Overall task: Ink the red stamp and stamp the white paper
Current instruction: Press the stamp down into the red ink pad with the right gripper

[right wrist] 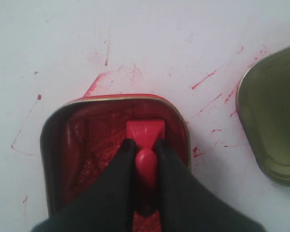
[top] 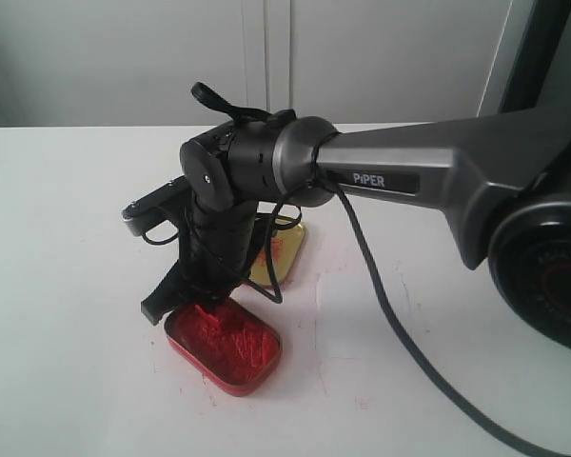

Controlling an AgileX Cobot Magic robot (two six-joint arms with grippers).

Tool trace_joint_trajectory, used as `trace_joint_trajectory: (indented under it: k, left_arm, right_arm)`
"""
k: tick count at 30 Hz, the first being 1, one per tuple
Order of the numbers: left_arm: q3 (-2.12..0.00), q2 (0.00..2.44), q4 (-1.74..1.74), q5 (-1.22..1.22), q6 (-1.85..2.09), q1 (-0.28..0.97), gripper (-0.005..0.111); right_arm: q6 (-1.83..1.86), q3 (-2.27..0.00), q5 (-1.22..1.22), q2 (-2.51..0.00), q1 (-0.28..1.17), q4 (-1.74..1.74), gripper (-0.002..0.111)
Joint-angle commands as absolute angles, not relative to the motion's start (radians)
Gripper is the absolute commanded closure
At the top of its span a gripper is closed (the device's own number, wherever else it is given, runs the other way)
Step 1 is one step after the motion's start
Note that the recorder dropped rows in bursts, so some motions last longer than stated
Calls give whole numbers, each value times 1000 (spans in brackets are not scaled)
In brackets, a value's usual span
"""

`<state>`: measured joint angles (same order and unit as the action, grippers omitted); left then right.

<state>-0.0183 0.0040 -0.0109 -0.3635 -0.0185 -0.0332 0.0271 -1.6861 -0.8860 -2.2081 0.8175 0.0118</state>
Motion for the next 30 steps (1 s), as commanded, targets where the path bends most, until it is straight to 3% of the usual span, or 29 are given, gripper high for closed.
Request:
trace_joint_trajectory:
  k: [1,30]
  left_arm:
    - [-11,0,-8,-363,-22,-24,107]
    - [-11,0,-8,-363,-22,-24,107]
  right_arm:
    - [21,-1653,-930,-2223,817,-10,108]
    - [14,-1654,-857,-2096,817,-62,108]
